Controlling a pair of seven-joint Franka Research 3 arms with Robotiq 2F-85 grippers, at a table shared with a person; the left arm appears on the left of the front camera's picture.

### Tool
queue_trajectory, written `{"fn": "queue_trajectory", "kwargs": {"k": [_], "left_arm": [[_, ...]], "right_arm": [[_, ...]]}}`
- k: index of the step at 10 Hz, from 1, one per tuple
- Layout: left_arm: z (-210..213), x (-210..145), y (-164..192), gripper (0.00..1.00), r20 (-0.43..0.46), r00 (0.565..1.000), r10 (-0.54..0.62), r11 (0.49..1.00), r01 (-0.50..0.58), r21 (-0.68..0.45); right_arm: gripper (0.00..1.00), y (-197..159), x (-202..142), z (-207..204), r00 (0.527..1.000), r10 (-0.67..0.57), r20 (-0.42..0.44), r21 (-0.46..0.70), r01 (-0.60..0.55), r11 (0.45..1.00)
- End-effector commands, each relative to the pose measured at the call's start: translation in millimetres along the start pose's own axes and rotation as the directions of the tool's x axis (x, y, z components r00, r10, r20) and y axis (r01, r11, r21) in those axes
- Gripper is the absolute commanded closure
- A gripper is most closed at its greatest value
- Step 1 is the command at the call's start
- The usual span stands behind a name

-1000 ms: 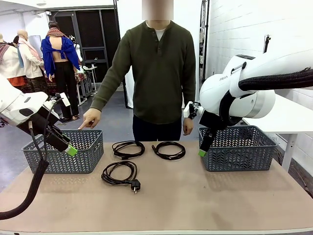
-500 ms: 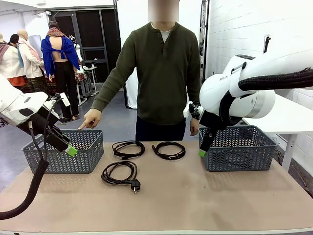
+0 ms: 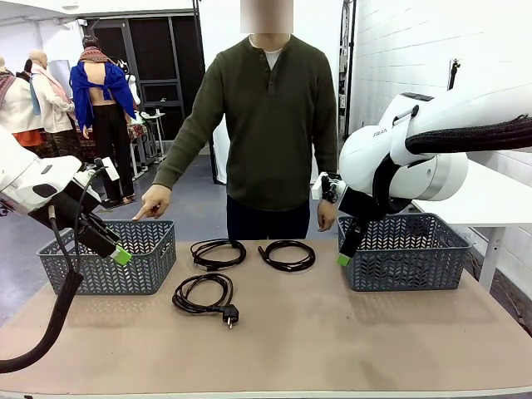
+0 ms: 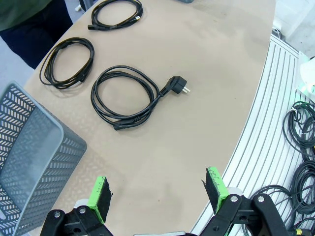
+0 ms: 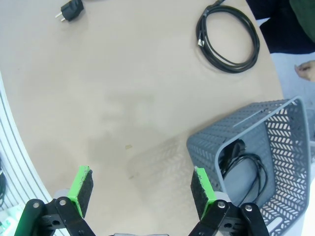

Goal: Organize the cables according to human instructions.
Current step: Pick up a bundle of cables and place it in the basket indicated by the human.

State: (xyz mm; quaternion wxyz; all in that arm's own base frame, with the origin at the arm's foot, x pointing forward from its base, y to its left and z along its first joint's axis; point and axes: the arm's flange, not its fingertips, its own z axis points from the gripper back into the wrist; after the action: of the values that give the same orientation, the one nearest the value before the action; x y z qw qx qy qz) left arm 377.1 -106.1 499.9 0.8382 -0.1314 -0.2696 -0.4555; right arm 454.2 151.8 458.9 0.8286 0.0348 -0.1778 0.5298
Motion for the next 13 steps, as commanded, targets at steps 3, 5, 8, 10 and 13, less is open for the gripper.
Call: {"fn": "queue_trajectory", "kwargs": {"k": [3,5,8,10,13], "left_arm": [[-11.8,26.6,1.0,0.00,-0.118,0.982,-0.149,0.989,0.149,-0.006],[-34.8,57.6,-0.6,0.00,-0.199,0.930,-0.308,0.951,0.304,-0.053],[-78.9,90.1,4.1,0.00,-0.308,0.851,-0.425,0.904,0.416,-0.098],[-109.7,104.6,8.7,0.00,-0.346,0.803,-0.486,0.873,0.463,-0.151],[-135.2,106.8,17.1,0.00,-0.383,0.757,-0.530,0.846,0.502,-0.179]], "right_arm": [[0.00,0.0,0.3,0.0,1.000,-0.002,-0.001,-0.004,0.002,1.000],[0.00,0.0,0.3,0.0,1.000,-0.002,-0.001,-0.004,0.002,1.000],[0.00,0.0,0.3,0.0,1.000,-0.002,-0.001,-0.004,0.002,1.000],[0.00,0.0,0.3,0.0,1.000,-0.002,-0.001,-0.004,0.002,1.000],[0.00,0.0,0.3,0.0,1.000,-0.002,-0.001,-0.004,0.002,1.000]]}}
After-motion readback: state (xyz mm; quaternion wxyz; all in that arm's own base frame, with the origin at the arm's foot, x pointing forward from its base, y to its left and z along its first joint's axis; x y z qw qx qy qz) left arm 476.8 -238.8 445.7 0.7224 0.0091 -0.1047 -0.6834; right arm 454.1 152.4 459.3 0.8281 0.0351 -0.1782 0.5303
